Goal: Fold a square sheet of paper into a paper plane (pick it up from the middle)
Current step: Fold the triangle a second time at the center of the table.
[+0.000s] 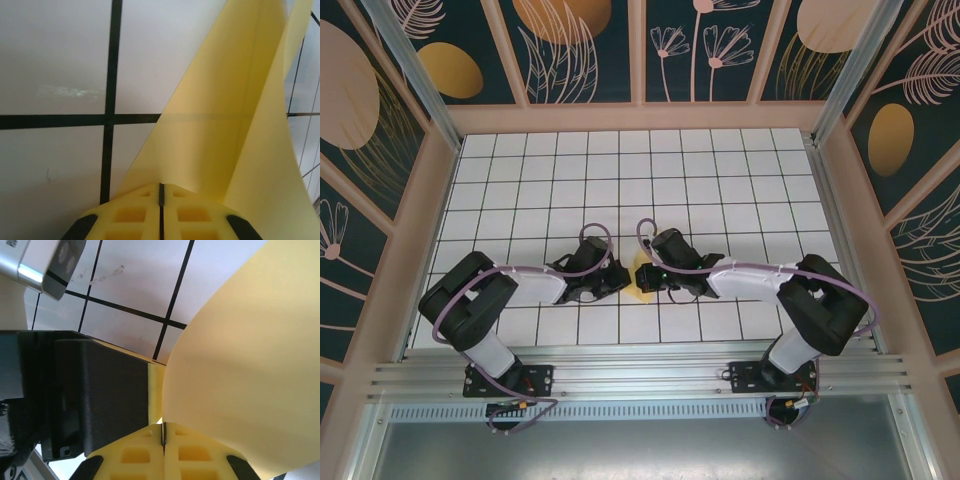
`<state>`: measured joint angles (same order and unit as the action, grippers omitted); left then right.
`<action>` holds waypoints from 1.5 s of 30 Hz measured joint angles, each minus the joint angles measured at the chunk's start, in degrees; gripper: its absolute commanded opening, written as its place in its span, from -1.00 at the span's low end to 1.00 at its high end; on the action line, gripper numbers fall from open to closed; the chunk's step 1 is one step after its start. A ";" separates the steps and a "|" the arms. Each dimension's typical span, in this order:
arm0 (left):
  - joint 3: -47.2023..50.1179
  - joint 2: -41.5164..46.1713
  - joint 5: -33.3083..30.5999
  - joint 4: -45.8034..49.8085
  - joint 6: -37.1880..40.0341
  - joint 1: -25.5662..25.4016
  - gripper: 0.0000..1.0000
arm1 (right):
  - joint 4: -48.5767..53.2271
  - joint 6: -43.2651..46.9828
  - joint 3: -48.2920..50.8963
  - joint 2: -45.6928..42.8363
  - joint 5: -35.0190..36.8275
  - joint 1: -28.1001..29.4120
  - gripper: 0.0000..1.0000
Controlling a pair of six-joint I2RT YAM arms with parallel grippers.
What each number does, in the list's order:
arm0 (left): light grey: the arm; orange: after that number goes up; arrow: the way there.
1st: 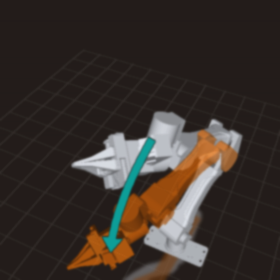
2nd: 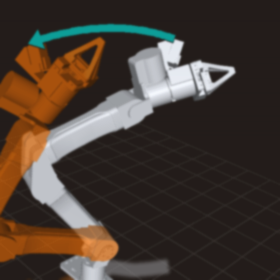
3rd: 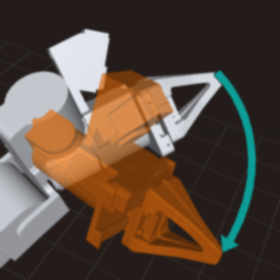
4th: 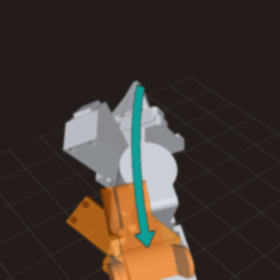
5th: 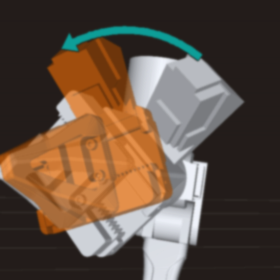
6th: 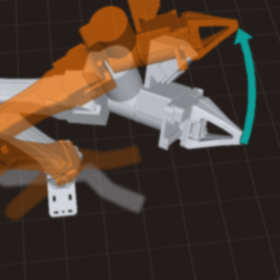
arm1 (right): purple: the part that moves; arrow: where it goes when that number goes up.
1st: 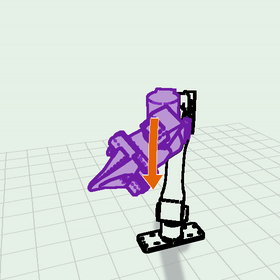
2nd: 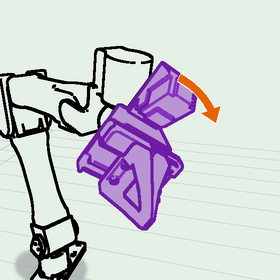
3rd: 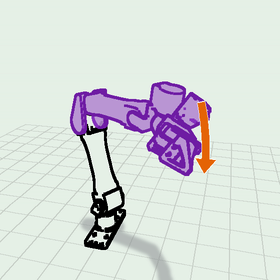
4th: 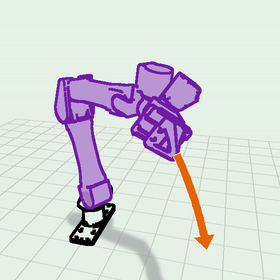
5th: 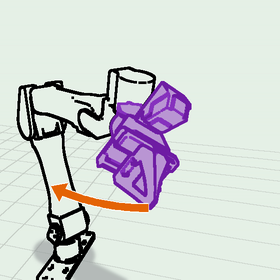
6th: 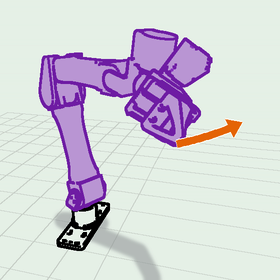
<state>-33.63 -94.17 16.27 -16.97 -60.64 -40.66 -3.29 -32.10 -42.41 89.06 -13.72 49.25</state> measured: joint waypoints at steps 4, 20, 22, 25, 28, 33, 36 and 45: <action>-0.02 -0.63 0.04 -1.11 0.57 -0.02 -0.85 | 0.07 0.26 0.48 0.00 -1.75 -1.62 -0.87; -0.02 -1.25 -0.17 -2.51 2.45 -0.17 -0.87 | 0.98 4.94 1.57 0.20 -6.38 -7.69 -0.81; -0.02 -1.27 -0.22 -2.51 2.62 -0.17 -0.87 | 1.57 6.12 1.42 0.87 -6.95 -8.04 -0.80; -0.04 -1.31 -0.20 -2.54 2.95 -0.17 -0.87 | 2.43 7.76 1.14 2.19 -7.45 -8.41 -0.80; -0.04 -1.31 -0.20 -2.51 3.10 -0.17 -0.87 | 3.17 8.94 0.81 3.13 -7.89 -9.18 -0.79; -0.09 -1.36 -0.20 -2.51 3.30 -0.22 -0.87 | 3.30 9.94 0.50 3.76 -9.03 -10.58 -0.78; -0.11 -1.36 -0.20 -2.51 3.43 -0.22 -0.87 | 3.32 10.84 0.37 4.20 -9.60 -11.02 -0.78; -0.15 -1.36 -0.20 -2.49 3.61 -0.22 -0.87 | 3.89 12.72 -0.98 6.64 -10.27 -11.56 -0.78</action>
<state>-33.78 -95.53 16.08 -19.46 -57.04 -40.88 0.60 -19.38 -43.40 95.70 -23.99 37.69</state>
